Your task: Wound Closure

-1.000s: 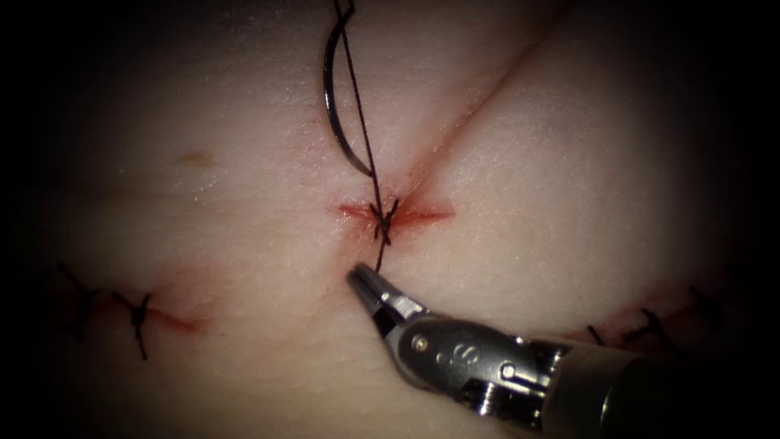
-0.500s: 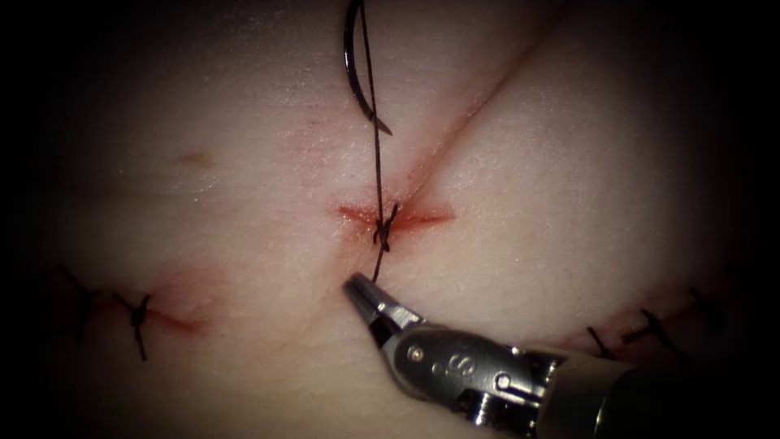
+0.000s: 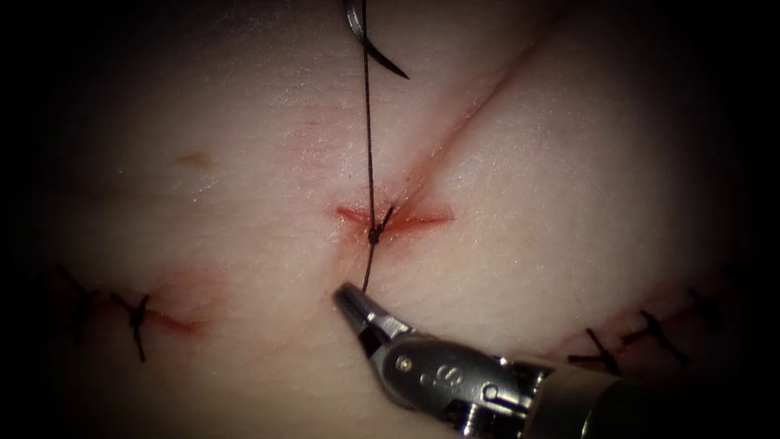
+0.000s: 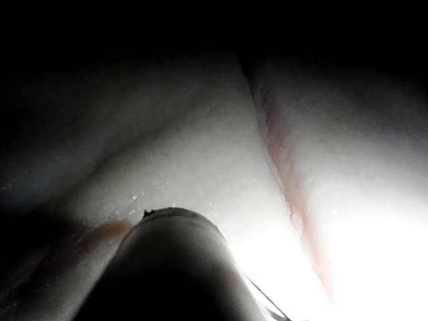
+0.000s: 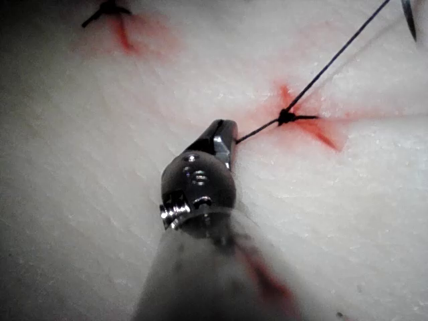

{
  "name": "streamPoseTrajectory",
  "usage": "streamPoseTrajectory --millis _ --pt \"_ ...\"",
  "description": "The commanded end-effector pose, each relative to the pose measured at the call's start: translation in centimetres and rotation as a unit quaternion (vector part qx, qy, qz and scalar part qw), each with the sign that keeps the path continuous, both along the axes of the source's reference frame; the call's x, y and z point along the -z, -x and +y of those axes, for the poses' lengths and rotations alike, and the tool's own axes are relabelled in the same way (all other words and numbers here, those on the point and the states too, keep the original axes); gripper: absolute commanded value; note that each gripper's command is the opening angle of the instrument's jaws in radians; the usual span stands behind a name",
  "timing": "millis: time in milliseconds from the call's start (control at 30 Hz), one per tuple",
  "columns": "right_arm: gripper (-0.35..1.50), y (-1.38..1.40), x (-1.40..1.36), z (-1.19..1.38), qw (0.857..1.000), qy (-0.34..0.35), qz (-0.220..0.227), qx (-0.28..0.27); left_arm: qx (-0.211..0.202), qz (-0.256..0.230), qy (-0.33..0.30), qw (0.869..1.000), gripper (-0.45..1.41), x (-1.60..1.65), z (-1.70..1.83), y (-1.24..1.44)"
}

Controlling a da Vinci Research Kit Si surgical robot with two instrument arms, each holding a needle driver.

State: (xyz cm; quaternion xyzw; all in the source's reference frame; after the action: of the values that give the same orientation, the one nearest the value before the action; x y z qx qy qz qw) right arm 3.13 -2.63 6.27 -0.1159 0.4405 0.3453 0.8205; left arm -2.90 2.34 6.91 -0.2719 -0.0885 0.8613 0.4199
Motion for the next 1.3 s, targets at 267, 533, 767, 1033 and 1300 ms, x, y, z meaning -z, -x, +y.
streamPoseTrajectory --millis 267,533,767,1033,1300 --pt "-0.35 0.03 -0.08 -0.12 1.000 -0.008 -0.001 0.003 0.016 -0.001 0.030 0.999 -0.45 -0.14 0.21 0.14" --pt "-0.35 0.09 -0.10 -0.17 1.000 -0.013 -0.004 0.002 0.023 0.002 0.039 0.999 -0.45 -0.20 0.29 0.12" --pt "-0.35 0.09 0.02 0.00 1.000 -0.011 0.025 -0.005 0.017 -0.029 0.033 0.999 -0.45 -0.15 0.16 0.19" --pt "1.26 0.17 0.38 0.33 0.994 -0.062 0.084 0.012 0.007 -0.044 0.024 0.999 -0.45 0.18 -0.18 0.22" --pt "1.21 0.24 0.64 0.64 0.990 -0.089 0.101 0.034 -0.006 -0.048 0.012 0.999 -0.45 0.54 -0.46 0.14"
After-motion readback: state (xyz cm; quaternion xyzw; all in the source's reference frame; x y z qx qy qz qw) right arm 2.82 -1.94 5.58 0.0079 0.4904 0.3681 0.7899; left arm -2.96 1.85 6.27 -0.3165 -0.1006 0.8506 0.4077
